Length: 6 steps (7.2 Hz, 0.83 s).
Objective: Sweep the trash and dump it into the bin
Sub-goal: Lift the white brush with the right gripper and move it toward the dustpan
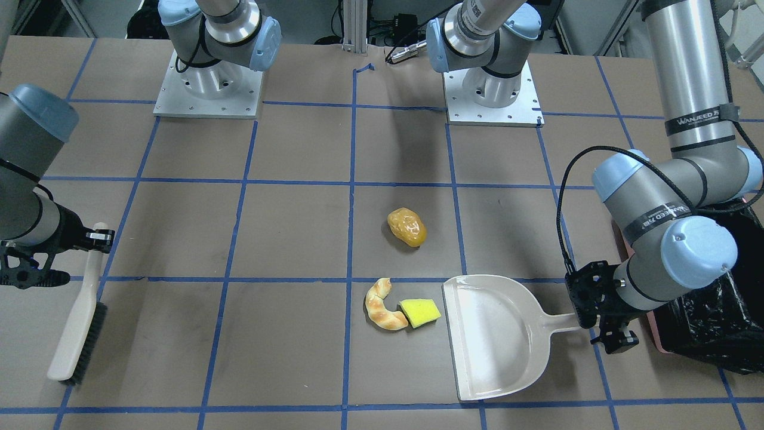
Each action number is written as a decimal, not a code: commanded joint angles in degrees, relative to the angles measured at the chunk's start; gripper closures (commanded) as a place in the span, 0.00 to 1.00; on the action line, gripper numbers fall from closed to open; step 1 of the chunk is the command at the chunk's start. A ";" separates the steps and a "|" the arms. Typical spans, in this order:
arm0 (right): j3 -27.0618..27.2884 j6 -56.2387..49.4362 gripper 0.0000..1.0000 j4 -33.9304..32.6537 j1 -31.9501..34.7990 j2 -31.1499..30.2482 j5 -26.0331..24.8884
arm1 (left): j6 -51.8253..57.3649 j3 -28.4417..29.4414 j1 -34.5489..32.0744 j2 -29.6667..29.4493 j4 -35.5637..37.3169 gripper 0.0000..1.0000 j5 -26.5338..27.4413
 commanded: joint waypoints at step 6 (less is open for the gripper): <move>-8.15 45.03 1.00 10.22 34.51 1.07 1.23 | -0.98 -2.18 0.00 1.63 3.53 0.86 -1.43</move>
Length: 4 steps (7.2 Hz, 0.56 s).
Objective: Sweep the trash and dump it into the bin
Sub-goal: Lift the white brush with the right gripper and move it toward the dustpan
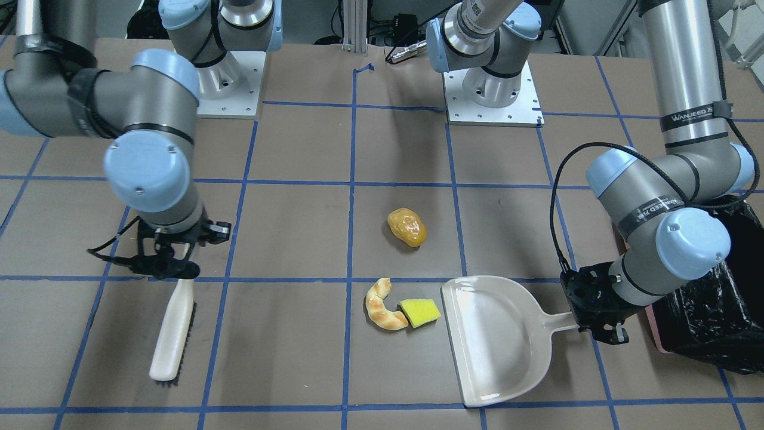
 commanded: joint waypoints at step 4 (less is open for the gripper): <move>-5.41 23.68 1.00 -0.25 13.40 7.27 15.35 | 0.01 -3.32 -2.19 3.17 -1.48 0.95 3.31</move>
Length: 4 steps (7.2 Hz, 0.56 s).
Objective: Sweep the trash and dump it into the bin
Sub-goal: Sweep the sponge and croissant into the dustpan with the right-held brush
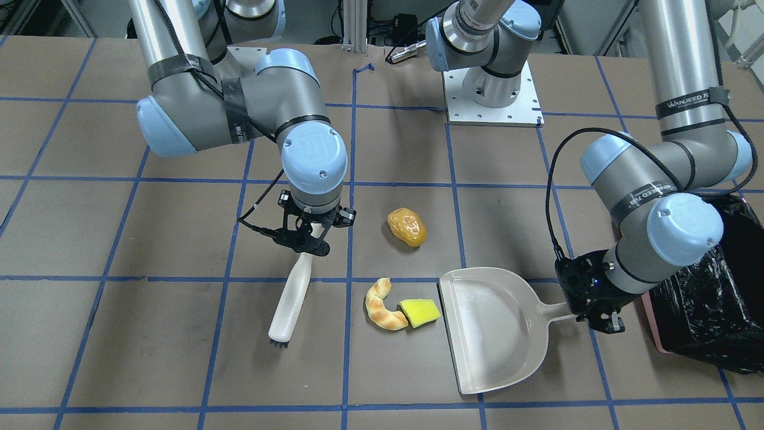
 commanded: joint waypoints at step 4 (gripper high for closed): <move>-8.97 8.17 1.00 -0.54 6.30 7.40 7.52 | -0.07 -1.62 -0.69 0.77 0.09 0.95 0.83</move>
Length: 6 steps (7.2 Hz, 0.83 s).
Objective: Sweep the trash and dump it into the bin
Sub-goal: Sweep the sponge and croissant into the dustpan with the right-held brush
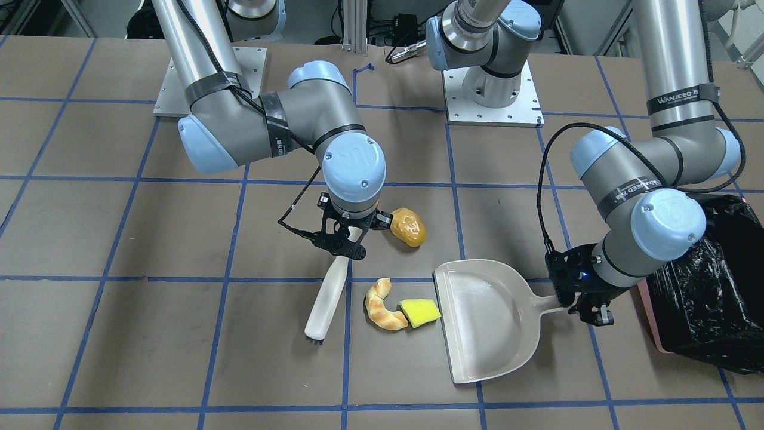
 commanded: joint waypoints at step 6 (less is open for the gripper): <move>-28.14 3.84 1.00 -0.44 7.23 17.40 11.64 | 0.00 -0.06 -0.01 -0.12 0.33 0.95 -0.08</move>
